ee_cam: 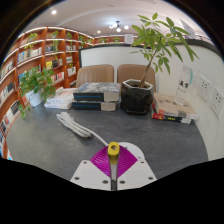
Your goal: Unplug charger
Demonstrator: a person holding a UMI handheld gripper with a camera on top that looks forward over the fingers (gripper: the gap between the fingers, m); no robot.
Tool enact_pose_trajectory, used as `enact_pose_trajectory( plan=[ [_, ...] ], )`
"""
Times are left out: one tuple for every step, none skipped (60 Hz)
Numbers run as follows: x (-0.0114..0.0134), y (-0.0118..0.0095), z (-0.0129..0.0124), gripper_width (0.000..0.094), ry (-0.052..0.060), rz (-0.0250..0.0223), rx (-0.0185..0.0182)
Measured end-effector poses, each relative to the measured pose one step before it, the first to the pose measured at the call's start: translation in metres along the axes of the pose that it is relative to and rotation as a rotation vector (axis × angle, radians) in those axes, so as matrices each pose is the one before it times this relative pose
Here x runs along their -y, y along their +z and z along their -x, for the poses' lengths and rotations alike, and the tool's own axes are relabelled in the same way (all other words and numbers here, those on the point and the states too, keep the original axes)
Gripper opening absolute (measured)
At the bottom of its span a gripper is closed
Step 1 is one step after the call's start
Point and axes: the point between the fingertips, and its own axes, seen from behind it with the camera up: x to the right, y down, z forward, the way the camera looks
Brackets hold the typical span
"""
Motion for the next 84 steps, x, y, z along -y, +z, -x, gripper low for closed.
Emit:
enact_pose_trajectory(
  plan=[
    [0.00039, -0.00023, 0.00005, 0.0051, 0.0038, 0.01506, 0.00779],
    [0.00174, -0.00212, 0.00135, 0.0052, 0.007, 0.01295, 0.01494],
    [0.0083, -0.00326, 0.0002, 0.0051, 0.0103, -0.00882, 0.01544],
    [0.01508, -0.00622, -0.00058, 0.0048, 0.0102, -0.03384, 0.01751],
    [0.01918, -0.00953, -0.00095, 0.0049, 0.0032, -0.03441, 0.00665],
    [0.02251, -0.0087, -0.00529, 0.0049, -0.0024, -0.0466, -0.00684],
    [0.0257, -0.00966, -0.00686, 0.0049, -0.0028, -0.05141, -0.0126],
    [0.0277, -0.00844, -0.00678, 0.0049, 0.0016, -0.05912, -0.00755],
    [0.02551, -0.00983, -0.00379, 0.0048, 0.001, -0.05106, -0.00335],
    [0.0239, -0.00868, -0.0042, 0.0048, 0.0041, -0.04283, 0.00308],
    [0.02904, -0.00353, -0.0178, 0.0047, 0.0045, -0.03812, 0.0045],
    [0.00967, -0.00663, 0.00578, 0.0047, 0.0153, -0.01609, -0.00114],
    [0.01198, -0.00556, -0.00301, 0.0047, 0.0124, -0.01679, -0.00211],
    [0.01018, -0.00423, -0.00456, 0.0047, 0.0102, -0.01172, -0.00296],
    [0.00693, -0.00396, -0.00618, 0.0046, 0.007, -0.00779, -0.0035],
    [0.00434, -0.00292, -0.00725, 0.0046, 0.0028, -0.00439, -0.00463],
    [0.00189, -0.00265, -0.00765, 0.0046, 0.0011, -0.00047, -0.0071],
    [-0.00078, -0.00162, -0.00894, 0.0046, -0.0012, 0.00284, -0.01073],
    [-0.00317, -0.00097, -0.00951, 0.0046, -0.004, 0.00811, -0.01573],
    [-0.00592, -0.00024, -0.01075, 0.0046, -0.0063, 0.01159, -0.01804],
    [-0.00768, -0.00002, -0.00949, 0.0046, -0.006, 0.01502, -0.01905],
    [-0.01875, 0.00454, -0.01992, 0.0046, -0.0049, 0.01167, -0.01224],
    [-0.00054, -0.00029, -0.00675, 0.0045, -0.0059, 0.02696, -0.01817],
    [-0.01212, 0.00322, -0.00747, 0.0045, -0.0019, 0.02706, -0.01543],
    [-0.01425, 0.00409, -0.00729, 0.0045, 0.0027, 0.0297, -0.01228],
    [-0.01486, 0.0043, -0.00603, 0.0045, 0.0079, 0.03106, -0.00887],
    [-0.01663, 0.00336, -0.00513, 0.0045, 0.0104, 0.03344, -0.00638],
    [-0.01493, 0.00565, -0.00639, 0.0045, 0.0118, 0.02892, -0.00297],
    [-0.02577, 0.01039, -0.00711, 0.0045, 0.0091, 0.02117, -0.00465],
    [-0.00441, 0.00153, -0.00585, 0.0046, 0.0038, 0.02103, -0.00544],
    [-0.01108, 0.00393, -0.00539, 0.0046, -0.0001, 0.02393, -0.00794],
    [-0.01078, 0.00435, -0.00495, 0.0046, -0.0042, 0.01958, -0.00802],
    [-0.01105, 0.00448, -0.00461, 0.0046, -0.0025, 0.01915, -0.00795],
    [-0.01059, 0.00383, -0.00401, 0.0046, 0.0008, 0.02037, -0.0066],
    [-0.0091, 0.00349, -0.00326, 0.0047, 0.0017, 0.01723, -0.00507],
    [-0.00794, 0.00333, -0.00243, 0.0047, 0.0005, 0.01291, -0.00257],
    [-0.00714, 0.00472, -0.00092, 0.0047, 0.0011, 0.00947, -0.00154],
    [-0.00882, 0.00317, -0.00159, 0.0047, 0.0019, 0.00751, 0.0003],
    [-0.00637, 0.00254, -0.00165, 0.0046, 0.0043, 0.0117, -0.00023],
    [-0.00609, 0.00234, -0.00167, 0.0047, 0.0044, 0.01216, -0.00163],
    [-0.00554, 0.00246, -0.00172, 0.0047, 0.0008, 0.01189, -0.00276],
    [-0.00495, 0.00228, -0.00161, 0.0047, -0.0013, 0.01097, -0.00328],
    [-0.00404, 0.00217, -0.00153, 0.0047, -0.0003, 0.0082, -0.00316],
    [-0.00317, 0.00166, -0.00139, 0.0047, 0.0037, 0.00559, -0.00244],
    [-0.00273, 0.00168, -0.001, 0.0047, 0.0059, 0.00385, -0.00189],
    [-0.00233, 0.00142, -0.00094, 0.0047, 0.0067, 0.00838, -0.00136],
    [-0.00052, -0.00075, 0.0002, 0.0052, 0.0073, 0.00392, -0.00073],
    [0.00208, 0.00071, -0.00027, 0.0051, 0.009, -0.01711, 0.00089],
    [-0.00055, 0.00072, -0.00179, 0.0056, 0.0056, 0.00067, -0.00567],
    [-0.00082, -0.0004, -0.00219, 0.006, -0.0005, 0.007, -0.00842],
    [0.00136, 0.00005, -0.00159, 0.0072, -0.0029, -0.00366, -0.00602],
    [0.00012, 0.0002, -0.0022, 0.0083, -0.0031, 0.00142, -0.00851],
    [0.00061, 0.00002, -0.00365, 0.0097, 0.0004, 0.00192, -0.00664],
    [0.00008, 0.00064, -0.00237, 0.0111, 0.0008, -0.00068, -0.01064],
    [0.00032, 0.00035, -0.00198, 0.0125, 0.0033, -0.00086, -0.00926],
    [-0.00005, 0.00024, -0.00187, 0.0147, 0.0043, 0.00101, -0.00789],
    [0.00001, 0.00002, -0.00179, 0.019, 0.0038, 0.00213, -0.00789],
    [0.00023, -0.00073, -0.00172, 0.0252, 0.0014, 0.00266, -0.00779],
    [0.00074, -0.00149, -0.00193, 0.0325, -0.0008, 0.0021, -0.00835],
    [0.00189, -0.00164, -0.00268, 0.0391, -0.0017, -0.00128, -0.0111],
    [0.00295, -0.003, -0.00282, 0.0454, -0.0018, -0.00606, -0.00951],
    [0.00349, -0.00302, -0.0027, 0.0509, -0.0037, -0.00721, -0.01204],
    [0.00426, -0.0036, -0.00261, 0.055, -0.0038, -0.00932, -0.01091],
    [0.00476, -0.00425, -0.00231, 0.0582, -0.0023, -0.01158, -0.01037],
    [0.00549, -0.00494, -0.00211, 0.0612, 0.0003, -0.01354, -0.00993],
    [0.00721, -0.00409, -0.00223, 0.0638, 0.0042, -0.0171, -0.00875],
    [0.00801, -0.00759, -0.0011, 0.066, 0.0059, -0.02055, -0.00919],
    [0.00842, -0.00729, -0.00067, 0.068, 0.0075, -0.02354, -0.00544],
    [0.00823, -0.00769, -0.00028, 0.0695, 0.0073, -0.02147, -0.00438],
    [0.00781, -0.00766, -0.00016, 0.0709, 0.0057, -0.01771, -0.00446],
    [0.00739, -0.00814, 0.00108, 0.0716, 0.0052, -0.01414, -0.0011],
    [0.00735, -0.00862, 0.00133, 0.0723, 0.0061, -0.01227, -0.00029],
    [0.00925, -0.00779, 0.00217, 0.0727, 0.0057, -0.01254, 0.0014],
    [0.00861, -0.01006, 0.00302, 0.0729, 0.0046, -0.016, 0.00359],
    [0.00833, -0.00958, 0.00406, 0.0734, 0.0036, -0.01732, 0.00675],
    [0.00813, -0.00997, 0.00491, 0.0742, 0.003, -0.01703, 0.00886],
    [0.00756, -0.01012, 0.00541, 0.0754, 0.0031, -0.01488, 0.00983],
    [0.0071, -0.01066, 0.00609, 0.0765, 0.0022, -0.0132, 0.00971],
    [0.00673, -0.01052, 0.00665, 0.0776, 0.0005, -0.0134, 0.00998],
    [0.00636, -0.01039, 0.0074, 0.0786, -0.0026, -0.01438, 0.01004],
    [0.00437, -0.00859, 0.0091, 0.0791, -0.004, -0.01753, 0.00769],
    [0.00502, -0.00964, 0.00808, 0.0797, -0.0053, -0.0118, 0.01187],
    [0.0049, -0.00778, 0.00729, 0.08, -0.0036, -0.00417, 0.01127],
    [0.00275, -0.00886, 0.0084, 0.0804, -0.0052, -0.00617, 0.0105]
  ],
)
